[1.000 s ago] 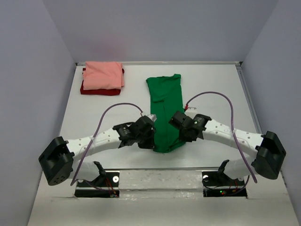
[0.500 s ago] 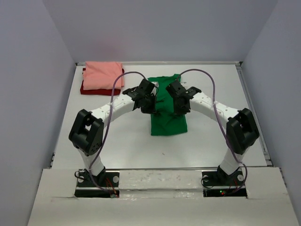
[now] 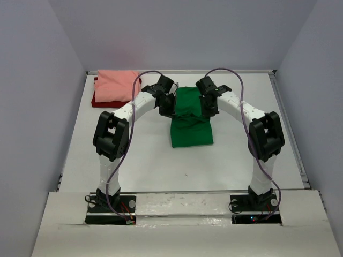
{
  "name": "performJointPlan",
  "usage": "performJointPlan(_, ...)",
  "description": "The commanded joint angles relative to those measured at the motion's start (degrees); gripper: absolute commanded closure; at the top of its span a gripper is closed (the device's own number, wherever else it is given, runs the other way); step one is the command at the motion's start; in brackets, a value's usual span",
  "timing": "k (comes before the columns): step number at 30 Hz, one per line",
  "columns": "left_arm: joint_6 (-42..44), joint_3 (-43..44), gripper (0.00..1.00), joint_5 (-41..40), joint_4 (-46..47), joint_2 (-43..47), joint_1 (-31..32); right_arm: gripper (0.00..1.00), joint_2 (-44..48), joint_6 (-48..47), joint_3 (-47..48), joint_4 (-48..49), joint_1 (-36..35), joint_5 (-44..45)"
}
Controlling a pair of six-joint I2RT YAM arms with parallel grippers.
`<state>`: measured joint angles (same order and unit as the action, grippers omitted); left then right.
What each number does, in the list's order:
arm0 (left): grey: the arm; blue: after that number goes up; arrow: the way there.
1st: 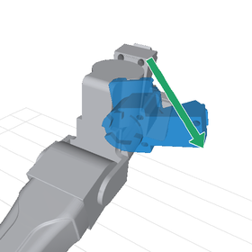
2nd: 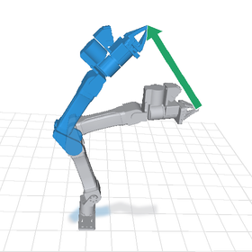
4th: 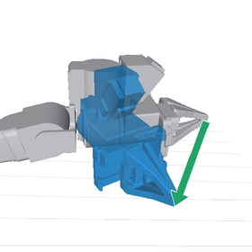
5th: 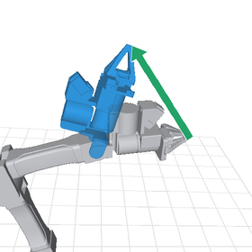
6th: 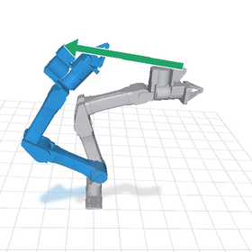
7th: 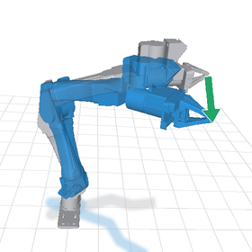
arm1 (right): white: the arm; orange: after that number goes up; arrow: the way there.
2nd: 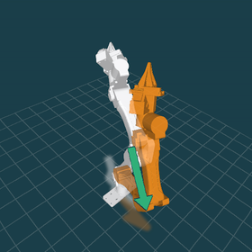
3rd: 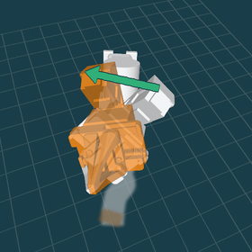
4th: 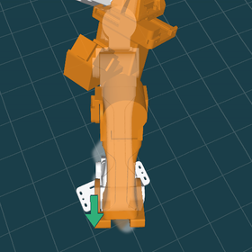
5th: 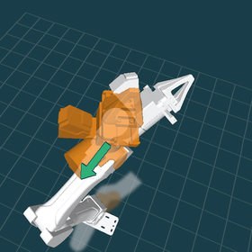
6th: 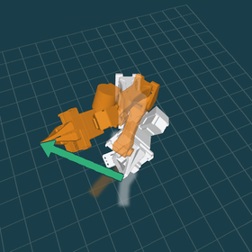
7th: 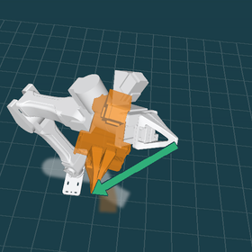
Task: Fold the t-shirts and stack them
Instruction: Fold the folded rectangular tshirt in 1/3 of the way
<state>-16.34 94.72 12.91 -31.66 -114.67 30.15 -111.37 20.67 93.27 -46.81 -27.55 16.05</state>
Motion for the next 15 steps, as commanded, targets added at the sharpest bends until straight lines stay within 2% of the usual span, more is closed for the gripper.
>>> performJointPlan(1,1.92,3.01,1.0,3.79,-2.62,-1.34,-0.18,1.0,-2.27,-3.09,3.4,1.19,1.01,-2.78)
performJointPlan(15,1.92,3.9,1.0,2.04,-1.13,-3.89,-0.71,0.99,-12.11,-9.67,11.74,4.62,4.52,-7.44)
